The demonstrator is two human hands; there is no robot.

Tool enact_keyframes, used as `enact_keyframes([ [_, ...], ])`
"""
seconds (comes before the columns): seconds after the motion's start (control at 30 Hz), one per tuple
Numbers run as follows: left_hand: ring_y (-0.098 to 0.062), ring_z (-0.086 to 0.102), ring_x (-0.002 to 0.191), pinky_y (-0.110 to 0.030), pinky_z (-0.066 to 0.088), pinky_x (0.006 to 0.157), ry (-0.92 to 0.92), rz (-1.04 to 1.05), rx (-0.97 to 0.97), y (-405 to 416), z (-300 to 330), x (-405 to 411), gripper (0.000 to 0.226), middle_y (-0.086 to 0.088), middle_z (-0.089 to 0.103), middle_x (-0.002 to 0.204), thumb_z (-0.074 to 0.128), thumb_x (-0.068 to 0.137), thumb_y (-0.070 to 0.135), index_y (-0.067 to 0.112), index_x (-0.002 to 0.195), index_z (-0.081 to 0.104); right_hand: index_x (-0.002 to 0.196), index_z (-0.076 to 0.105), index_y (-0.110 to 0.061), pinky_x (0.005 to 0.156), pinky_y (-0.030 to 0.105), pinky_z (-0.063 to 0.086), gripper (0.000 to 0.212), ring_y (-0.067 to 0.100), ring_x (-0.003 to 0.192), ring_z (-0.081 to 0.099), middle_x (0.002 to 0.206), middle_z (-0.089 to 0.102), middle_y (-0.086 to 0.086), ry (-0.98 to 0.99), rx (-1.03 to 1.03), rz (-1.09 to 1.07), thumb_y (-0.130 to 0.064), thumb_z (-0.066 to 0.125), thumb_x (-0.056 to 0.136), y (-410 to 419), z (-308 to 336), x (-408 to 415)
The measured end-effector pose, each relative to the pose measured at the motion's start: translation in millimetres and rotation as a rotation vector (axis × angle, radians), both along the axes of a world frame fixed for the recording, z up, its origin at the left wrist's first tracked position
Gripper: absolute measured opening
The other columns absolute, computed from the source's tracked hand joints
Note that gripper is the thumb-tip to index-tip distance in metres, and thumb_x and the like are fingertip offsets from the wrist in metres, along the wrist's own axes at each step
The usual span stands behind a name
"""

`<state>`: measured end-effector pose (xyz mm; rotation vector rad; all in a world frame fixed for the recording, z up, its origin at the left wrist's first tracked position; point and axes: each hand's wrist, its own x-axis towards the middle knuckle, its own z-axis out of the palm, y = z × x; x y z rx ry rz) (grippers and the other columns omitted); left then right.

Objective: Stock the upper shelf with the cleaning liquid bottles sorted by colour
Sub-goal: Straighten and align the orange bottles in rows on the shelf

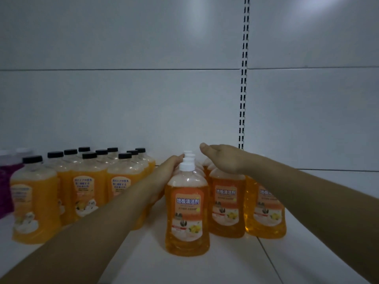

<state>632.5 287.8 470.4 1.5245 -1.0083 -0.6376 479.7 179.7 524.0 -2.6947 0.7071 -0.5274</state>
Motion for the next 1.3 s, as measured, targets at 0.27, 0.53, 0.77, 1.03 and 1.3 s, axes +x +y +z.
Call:
enact_keyframes([
  [0.27, -0.004, 0.059, 0.041, -0.015, 0.044, 0.043, 0.02, 0.014, -0.058, -5.5, -0.8, -2.2, 0.028, 0.005, 0.063, 0.046, 0.039, 0.099, 0.024, 0.014, 0.08, 0.057, 0.14, 0.046, -0.026, 0.104, 0.036, 0.032, 0.055, 0.021, 0.132, 0.041, 0.146, 0.046, 0.002, 0.01, -0.153, -0.012, -0.057, 0.024, 0.099, -6.5, -10.0, -4.7],
  [0.53, -0.01, 0.056, 0.074, -0.024, 0.043, 0.059, 0.135, 0.076, -0.075, -4.1, 7.6, -10.1, 0.05, 0.001, 0.059, 0.088, 0.046, 0.096, 0.042, 0.005, 0.13, 0.052, 0.145, 0.037, -0.026, 0.109, 0.039, 0.03, 0.062, 0.022, 0.136, 0.036, 0.149, 0.04, 0.002, 0.02, -0.457, -0.177, -0.062, 0.027, 0.096, -3.0, -7.4, -31.1],
  [0.77, -0.017, 0.06, 0.093, -0.03, 0.047, 0.08, 0.093, 0.041, -0.027, -2.5, 8.6, -8.6, 0.055, -0.01, 0.063, 0.122, 0.042, 0.094, 0.054, 0.013, 0.127, 0.055, 0.142, 0.041, -0.027, 0.101, 0.048, 0.038, 0.079, 0.027, 0.129, 0.042, 0.143, 0.046, 0.004, 0.052, -0.408, -0.404, -0.076, 0.013, 0.087, -14.9, -22.3, -48.2],
  [1.03, -0.012, 0.065, 0.07, -0.026, 0.046, 0.066, 0.042, -0.015, -0.005, -4.8, 21.3, -9.1, 0.042, 0.0, 0.07, 0.084, 0.032, 0.1, 0.046, 0.016, 0.104, 0.061, 0.133, 0.053, -0.022, 0.094, 0.04, 0.044, 0.067, 0.023, 0.12, 0.05, 0.132, 0.056, 0.003, -0.111, -0.385, -0.367, -0.067, 0.024, 0.092, -17.6, -29.9, -53.9],
  [1.3, -0.01, 0.065, 0.058, -0.022, 0.047, 0.056, 0.037, -0.027, 0.026, -11.4, 29.2, -8.5, 0.036, -0.001, 0.07, 0.068, 0.034, 0.1, 0.042, 0.017, 0.095, 0.06, 0.107, 0.067, -0.02, 0.08, 0.036, 0.049, 0.063, 0.02, 0.1, 0.055, 0.102, 0.066, 0.002, -0.148, -0.442, -0.362, -0.065, 0.024, 0.094, -18.4, -34.6, -52.0],
])
